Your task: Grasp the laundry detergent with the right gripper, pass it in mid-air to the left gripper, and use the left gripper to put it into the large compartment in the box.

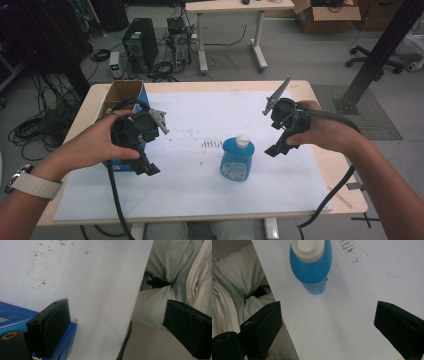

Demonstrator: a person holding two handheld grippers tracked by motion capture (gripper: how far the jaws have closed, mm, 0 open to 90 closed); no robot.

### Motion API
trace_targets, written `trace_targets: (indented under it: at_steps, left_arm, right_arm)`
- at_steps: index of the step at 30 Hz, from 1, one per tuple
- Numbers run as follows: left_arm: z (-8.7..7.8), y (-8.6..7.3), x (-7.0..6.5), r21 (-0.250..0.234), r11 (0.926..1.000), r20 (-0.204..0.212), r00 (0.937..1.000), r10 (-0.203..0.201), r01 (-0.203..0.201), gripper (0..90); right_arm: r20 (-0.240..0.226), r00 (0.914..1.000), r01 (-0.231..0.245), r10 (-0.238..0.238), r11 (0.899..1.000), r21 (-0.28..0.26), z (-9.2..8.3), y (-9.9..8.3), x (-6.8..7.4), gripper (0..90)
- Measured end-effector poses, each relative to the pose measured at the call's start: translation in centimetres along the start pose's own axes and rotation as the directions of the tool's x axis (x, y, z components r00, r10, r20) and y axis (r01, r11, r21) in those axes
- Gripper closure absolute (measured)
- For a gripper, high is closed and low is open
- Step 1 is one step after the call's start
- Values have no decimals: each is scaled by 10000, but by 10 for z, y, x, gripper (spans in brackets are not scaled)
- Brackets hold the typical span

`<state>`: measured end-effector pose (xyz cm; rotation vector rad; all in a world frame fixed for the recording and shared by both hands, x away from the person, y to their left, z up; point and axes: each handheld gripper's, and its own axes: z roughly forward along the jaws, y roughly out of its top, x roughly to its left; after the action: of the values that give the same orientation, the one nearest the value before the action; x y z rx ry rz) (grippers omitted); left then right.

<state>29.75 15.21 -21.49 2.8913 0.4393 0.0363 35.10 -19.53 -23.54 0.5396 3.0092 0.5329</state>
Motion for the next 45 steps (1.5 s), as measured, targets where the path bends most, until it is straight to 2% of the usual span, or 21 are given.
trace_targets:
  at_steps: [12, 20, 35, 45]
  left_arm:
    - [-1, -1, 0, -28, 10000, -22, 10000, 15, -15, 78]
    - [-1, 0, -1, -54, 10000, -57, 10000, 7, -7, 77]
    - [0, -3, 1, -162, 9999, -80, 10000, -7, 6, 77]
    - [2, -4, 2, -175, 9998, -73, 10000, 31, -32, 77]
  right_arm:
    - [18, 9996, -282, 283, 9994, -174, -1, -4, 2, 47]
    - [-50, 9996, -287, 285, 9990, -351, 4, -9, 6, 46]
    - [-13, 9990, -439, 440, 9962, -749, 22, -17, 11, 41]
    - [-36, 9977, -681, 681, 9923, -1039, 43, -25, 11, 37]
